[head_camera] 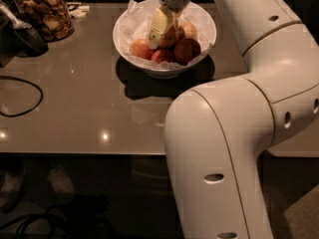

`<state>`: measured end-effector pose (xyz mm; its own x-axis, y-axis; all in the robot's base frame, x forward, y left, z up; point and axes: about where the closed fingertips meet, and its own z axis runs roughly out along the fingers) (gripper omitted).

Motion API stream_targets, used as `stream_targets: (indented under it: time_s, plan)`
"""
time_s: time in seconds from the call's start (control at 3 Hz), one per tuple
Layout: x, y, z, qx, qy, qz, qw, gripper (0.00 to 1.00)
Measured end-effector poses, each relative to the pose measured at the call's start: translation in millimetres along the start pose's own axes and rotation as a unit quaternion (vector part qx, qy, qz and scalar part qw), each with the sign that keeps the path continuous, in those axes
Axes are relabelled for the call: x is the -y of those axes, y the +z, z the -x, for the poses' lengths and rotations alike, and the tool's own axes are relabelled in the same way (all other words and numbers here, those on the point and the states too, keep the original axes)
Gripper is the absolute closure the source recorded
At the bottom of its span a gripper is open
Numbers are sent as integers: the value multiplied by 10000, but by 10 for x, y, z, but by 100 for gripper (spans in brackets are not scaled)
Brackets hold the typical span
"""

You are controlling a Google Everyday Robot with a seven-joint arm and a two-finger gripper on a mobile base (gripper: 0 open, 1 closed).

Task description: Pick apple from white bowl

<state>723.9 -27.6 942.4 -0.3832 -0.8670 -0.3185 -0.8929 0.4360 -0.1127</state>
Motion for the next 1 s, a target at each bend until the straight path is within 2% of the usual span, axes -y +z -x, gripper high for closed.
stream_targets:
  time_s: [1.0]
  plan:
    - [4,118,-27,-40,19,123,9999,13]
